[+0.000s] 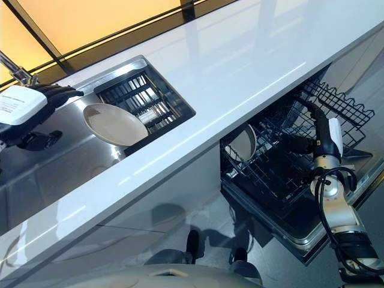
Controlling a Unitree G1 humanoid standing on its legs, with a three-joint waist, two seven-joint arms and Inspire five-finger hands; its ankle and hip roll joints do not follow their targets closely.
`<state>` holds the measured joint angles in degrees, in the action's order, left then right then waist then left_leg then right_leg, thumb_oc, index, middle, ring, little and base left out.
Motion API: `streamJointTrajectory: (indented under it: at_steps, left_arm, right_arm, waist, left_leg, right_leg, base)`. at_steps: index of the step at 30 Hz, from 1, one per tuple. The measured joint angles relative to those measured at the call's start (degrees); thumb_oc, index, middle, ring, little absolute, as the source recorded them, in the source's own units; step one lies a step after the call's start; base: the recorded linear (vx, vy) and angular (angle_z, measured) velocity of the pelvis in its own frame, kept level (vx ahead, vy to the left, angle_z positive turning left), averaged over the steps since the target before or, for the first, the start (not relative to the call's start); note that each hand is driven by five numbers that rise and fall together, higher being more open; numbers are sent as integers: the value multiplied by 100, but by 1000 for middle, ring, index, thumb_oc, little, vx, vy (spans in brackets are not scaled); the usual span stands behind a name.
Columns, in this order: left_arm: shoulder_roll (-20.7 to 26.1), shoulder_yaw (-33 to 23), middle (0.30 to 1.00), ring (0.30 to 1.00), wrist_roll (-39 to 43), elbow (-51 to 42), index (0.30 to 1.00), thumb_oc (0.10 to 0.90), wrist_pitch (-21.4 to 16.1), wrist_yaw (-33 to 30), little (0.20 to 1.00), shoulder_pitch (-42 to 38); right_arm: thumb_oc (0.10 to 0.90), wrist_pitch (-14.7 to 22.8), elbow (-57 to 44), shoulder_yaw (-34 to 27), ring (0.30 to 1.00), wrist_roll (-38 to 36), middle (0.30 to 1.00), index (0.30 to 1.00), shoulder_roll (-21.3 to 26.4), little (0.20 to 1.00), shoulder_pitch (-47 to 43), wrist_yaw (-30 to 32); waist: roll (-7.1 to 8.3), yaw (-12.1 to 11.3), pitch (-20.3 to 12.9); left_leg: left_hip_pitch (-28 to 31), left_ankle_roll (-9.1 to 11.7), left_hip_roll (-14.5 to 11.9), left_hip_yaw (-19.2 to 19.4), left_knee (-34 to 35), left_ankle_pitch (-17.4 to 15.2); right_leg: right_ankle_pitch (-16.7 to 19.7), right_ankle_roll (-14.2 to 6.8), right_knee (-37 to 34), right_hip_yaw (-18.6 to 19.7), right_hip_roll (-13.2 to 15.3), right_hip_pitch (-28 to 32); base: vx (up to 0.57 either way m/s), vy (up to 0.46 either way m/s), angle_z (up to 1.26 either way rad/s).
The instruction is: Pick up plates and place into dishwasher.
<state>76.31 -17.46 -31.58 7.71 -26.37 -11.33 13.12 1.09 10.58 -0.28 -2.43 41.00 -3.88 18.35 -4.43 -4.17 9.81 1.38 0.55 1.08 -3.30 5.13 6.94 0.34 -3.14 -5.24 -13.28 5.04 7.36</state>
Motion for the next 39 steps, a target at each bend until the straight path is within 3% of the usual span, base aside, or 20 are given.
streamJointTrajectory:
  at_steps: [10, 23, 33, 39]
  left_arm:
    - [101, 88, 900, 900, -128, 93, 900, 800, -388, -536, 900, -9]
    - [98, 863, 900, 900, -240, 442, 900, 800, -383, -478, 900, -260]
    - [41, 928, 900, 900, -240, 525, 900, 800, -383, -423, 900, -269]
    - [-163, 1299, 900, 900, -241, 656, 900, 800, -339, -350, 900, -536]
  right_arm:
    - [800, 58, 0, 0, 900, -99, 900, 900, 87, 900, 1, -1]
    - [800, 166, 0, 0, 900, -117, 900, 900, 187, 900, 10, 0]
    - [800, 216, 0, 0, 900, -206, 900, 900, 206, 900, 141, -11]
    - [800, 217, 0, 0, 900, -206, 900, 900, 256, 900, 189, -28]
  waist:
    - [-13, 136, -8]
    - [-25, 223, -16]
    - [-25, 238, -17]
    - [-22, 303, -18]
  left_leg:
    - [-1, 2, 0, 56, -1, -1]
    - [6, 2, -8, 78, -1, -1]
    - [7, 1, -13, 187, -1, -1]
    - [19, 2, -14, 208, -1, -2]
  right_leg:
    - [0, 0, 0, 9, -3, -4]
    - [1, 1, 1, 32, -37, -11]
    - [1, 0, 0, 47, -37, -14]
    - [2, 0, 1, 79, -38, -18]
  base:
    - [0, 0, 0]
    - [0, 0, 0]
    - [0, 0, 0]
    - [0, 9, -2]
